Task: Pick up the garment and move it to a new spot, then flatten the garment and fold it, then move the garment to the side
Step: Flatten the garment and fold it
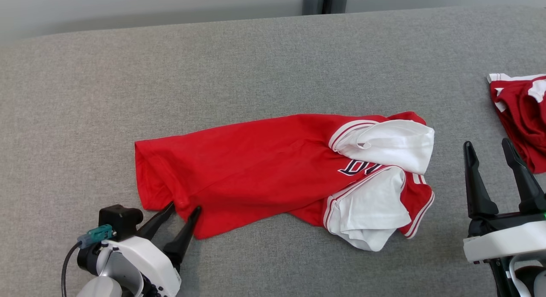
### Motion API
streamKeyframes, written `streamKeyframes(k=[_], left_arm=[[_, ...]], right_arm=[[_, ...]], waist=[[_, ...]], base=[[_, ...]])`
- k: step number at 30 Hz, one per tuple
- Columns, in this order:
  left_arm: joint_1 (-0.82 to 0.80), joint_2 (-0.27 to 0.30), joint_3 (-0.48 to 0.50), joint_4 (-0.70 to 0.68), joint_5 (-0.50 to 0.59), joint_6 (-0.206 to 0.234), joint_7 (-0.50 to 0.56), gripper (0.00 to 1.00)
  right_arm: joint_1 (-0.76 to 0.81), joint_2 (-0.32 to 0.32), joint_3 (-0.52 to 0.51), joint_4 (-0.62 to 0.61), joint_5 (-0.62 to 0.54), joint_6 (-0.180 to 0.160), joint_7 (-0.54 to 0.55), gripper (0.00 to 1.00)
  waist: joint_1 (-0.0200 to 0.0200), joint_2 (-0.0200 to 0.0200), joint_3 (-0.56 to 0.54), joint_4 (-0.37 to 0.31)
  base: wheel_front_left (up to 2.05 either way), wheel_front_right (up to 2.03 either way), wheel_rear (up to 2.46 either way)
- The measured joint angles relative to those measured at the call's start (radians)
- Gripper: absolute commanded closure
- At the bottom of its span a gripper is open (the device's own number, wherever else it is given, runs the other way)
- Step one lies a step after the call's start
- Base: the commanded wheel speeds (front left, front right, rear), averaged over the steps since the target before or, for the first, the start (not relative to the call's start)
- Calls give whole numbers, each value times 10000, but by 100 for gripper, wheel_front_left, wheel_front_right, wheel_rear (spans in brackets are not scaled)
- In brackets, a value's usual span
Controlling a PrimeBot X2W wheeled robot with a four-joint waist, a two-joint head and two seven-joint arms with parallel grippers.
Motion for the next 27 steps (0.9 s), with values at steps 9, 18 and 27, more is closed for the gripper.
streamKeyframes(k=[9,18,27], left_arm=[[-174,349,-314,-316,-2,-2,-426,100],[-259,470,-326,-677,31,36,-458,100],[-477,520,-360,-779,36,59,-520,100]], right_arm=[[-29,-6,19,104,-12,0,33,0],[-701,-932,959,1582,259,0,499,0],[-2196,-1409,1988,3825,961,0,259,61]], waist=[[0,1,-62,113],[0,0,40,232],[0,0,363,455]], base=[[0,0,0],[0,0,0],[0,0,0]])
